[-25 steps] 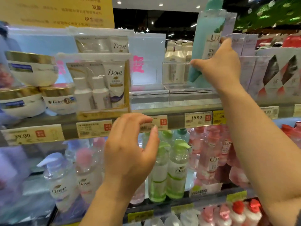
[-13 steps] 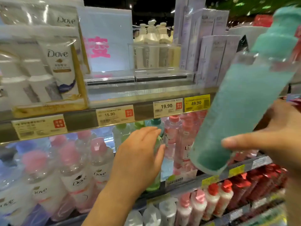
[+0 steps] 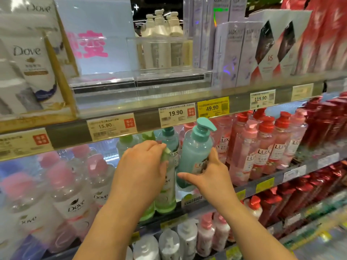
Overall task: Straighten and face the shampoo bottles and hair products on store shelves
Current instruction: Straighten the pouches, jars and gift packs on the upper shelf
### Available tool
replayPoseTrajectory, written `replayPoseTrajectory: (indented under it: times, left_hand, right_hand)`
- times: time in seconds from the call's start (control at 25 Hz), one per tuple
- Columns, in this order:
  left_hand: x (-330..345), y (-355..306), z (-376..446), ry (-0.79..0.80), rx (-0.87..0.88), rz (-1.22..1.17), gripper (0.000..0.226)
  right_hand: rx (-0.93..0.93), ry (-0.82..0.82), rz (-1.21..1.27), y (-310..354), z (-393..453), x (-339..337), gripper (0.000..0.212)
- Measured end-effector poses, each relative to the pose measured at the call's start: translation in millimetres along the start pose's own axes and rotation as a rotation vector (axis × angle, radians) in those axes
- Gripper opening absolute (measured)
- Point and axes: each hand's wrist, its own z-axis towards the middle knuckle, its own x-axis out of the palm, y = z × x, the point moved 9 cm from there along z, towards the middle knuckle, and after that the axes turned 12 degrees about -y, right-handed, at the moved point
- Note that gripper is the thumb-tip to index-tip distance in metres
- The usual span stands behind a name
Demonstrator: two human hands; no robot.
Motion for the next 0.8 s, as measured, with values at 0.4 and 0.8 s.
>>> replayPoseTrajectory:
  times: [0.4,0.8]
  left_hand:
    - [-5.3,6.2,4.0,0.004,-0.066,-0.055,0.035]
    - [-3.6,-6.2,-3.5,0.055,0.0,-0.012,0.048]
  right_hand:
    - [0.051,0.187,-0.24,-42.5,-13.2,37.2,0.07]
    - [0.014,0.19,-0.433,-30.7,-30.8,16.7,0.072]
